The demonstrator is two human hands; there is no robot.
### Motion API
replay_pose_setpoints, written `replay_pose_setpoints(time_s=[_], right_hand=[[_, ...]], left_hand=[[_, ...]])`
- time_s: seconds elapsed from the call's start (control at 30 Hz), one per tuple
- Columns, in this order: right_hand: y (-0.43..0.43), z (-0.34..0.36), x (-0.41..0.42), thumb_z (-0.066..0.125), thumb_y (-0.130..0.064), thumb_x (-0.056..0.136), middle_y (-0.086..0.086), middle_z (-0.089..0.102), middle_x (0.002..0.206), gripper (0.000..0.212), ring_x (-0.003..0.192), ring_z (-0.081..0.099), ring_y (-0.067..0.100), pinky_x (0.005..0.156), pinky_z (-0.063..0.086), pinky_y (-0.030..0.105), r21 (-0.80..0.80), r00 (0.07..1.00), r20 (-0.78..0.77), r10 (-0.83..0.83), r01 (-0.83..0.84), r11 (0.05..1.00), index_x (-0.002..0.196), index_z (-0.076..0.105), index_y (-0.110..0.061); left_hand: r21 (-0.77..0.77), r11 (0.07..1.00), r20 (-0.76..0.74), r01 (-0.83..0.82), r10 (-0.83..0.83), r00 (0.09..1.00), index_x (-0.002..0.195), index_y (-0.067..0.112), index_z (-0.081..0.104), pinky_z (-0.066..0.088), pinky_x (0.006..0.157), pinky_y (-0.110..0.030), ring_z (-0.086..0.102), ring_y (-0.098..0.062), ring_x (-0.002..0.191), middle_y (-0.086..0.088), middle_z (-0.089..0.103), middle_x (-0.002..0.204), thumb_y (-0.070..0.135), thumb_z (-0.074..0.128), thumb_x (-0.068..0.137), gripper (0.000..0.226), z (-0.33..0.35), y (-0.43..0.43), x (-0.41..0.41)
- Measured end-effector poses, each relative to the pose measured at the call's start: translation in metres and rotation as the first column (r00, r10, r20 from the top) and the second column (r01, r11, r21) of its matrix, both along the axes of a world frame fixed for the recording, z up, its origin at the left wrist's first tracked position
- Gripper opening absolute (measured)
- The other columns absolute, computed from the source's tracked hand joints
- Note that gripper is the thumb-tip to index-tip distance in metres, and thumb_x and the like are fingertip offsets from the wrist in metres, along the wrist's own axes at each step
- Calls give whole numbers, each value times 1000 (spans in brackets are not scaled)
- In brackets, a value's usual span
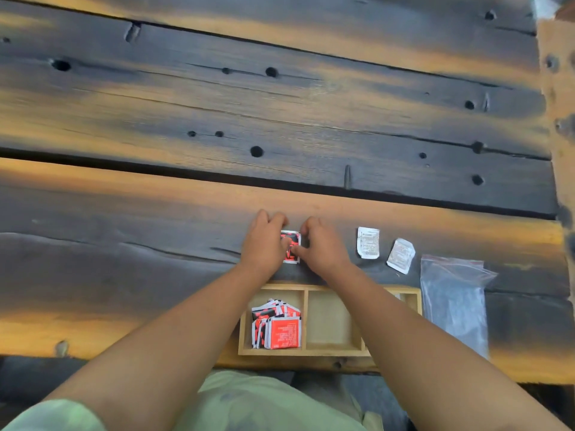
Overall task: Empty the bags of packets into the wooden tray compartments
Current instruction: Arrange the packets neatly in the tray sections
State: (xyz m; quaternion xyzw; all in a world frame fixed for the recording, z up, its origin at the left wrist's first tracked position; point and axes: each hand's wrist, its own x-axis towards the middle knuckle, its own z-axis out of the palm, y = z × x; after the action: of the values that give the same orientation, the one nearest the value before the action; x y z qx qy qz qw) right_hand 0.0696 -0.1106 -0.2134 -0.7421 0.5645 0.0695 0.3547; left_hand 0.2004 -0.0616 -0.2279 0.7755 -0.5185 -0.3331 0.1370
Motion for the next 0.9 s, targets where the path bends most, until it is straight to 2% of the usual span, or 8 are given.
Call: replay_pose_setpoints(time_s=[0.1, 0.2, 0.37, 0.53, 0.67, 0.73, 0.8, 0.9], right_hand=[[8, -3, -1, 76, -29, 83, 8, 50, 113, 37, 94, 58, 30, 77, 47, 40, -23, 1000, -13, 1, -2, 1000, 106, 51, -14], [12, -3, -1, 76, -30, 83, 6, 48, 112, 35, 91, 58, 28, 76, 47, 39, -19, 999, 7, -43, 43, 999, 104, 52, -15], [17, -2, -2, 78, -32, 81, 3, 47, 111, 37, 91, 57, 23, 78, 48, 38, 3, 997, 38, -59, 59, 998, 104, 51, -19], [26, -1, -3, 78, -33, 81, 0, 47, 109, 35, 91, 53, 18, 74, 39, 31, 37, 989, 80, -125, 122, 992, 106, 57, -18], [32, 6, -3, 73, -31, 86, 2, 51, 100, 19, 93, 54, 22, 78, 41, 33, 0, 983, 135, -123, 124, 992, 94, 59, -20], [37, 12, -5, 71, -26, 87, -1, 50, 93, 19, 87, 52, 20, 73, 36, 31, -35, 974, 173, -149, 157, 987, 85, 53, -23], [44, 19, -7, 72, -24, 87, -2, 54, 88, 23, 80, 52, 17, 65, 33, 29, -26, 965, 200, -169, 177, 984, 80, 50, -24], [56, 30, -11, 70, -21, 89, -5, 62, 81, 18, 75, 58, 13, 62, 41, 25, 35, 930, 281, -237, 237, 971, 81, 54, -22]], left_hand=[[13, 1000, 23, -9, 8, 1000, 96, 21, 55, 51, 83, -44, 51, -26, 102, -5, 46, 107, 21, 71, 86, 19, -1, -2, -1], [19, 1000, -14, 7, -7, 1000, 89, 20, 54, 50, 81, -45, 53, -26, 96, -5, 49, 103, 16, 69, 86, 15, 1, -3, 4], [44, 999, -52, 27, -25, 998, 84, 18, 55, 50, 73, -40, 58, -24, 86, -2, 60, 92, 14, 63, 92, 12, 4, 2, 9], [60, 983, -269, -173, 182, 946, 89, 13, 58, 50, 70, -38, 59, -22, 75, 0, 61, 78, 8, 62, 92, 7, 6, 14, 12], [36, 961, -372, -275, 268, 889, 111, 18, 58, 44, 63, -26, 55, -10, 73, 5, 56, 80, 6, 53, 98, 18, 20, 22, 16], [28, 968, -423, -251, 239, 874, 111, 16, 62, 48, 64, -24, 58, -9, 73, 6, 59, 82, 8, 53, 100, 17, 32, 29, 18], [15, 977, -411, -214, 201, 889, 105, 13, 66, 53, 69, -27, 60, -9, 73, 4, 65, 85, 11, 53, 100, 14, 44, 38, 18], [-10, 982, -332, -187, 173, 927, 99, 14, 65, 55, 75, -36, 63, -16, 80, -3, 66, 92, 13, 55, 99, 10, 56, 52, 18]])
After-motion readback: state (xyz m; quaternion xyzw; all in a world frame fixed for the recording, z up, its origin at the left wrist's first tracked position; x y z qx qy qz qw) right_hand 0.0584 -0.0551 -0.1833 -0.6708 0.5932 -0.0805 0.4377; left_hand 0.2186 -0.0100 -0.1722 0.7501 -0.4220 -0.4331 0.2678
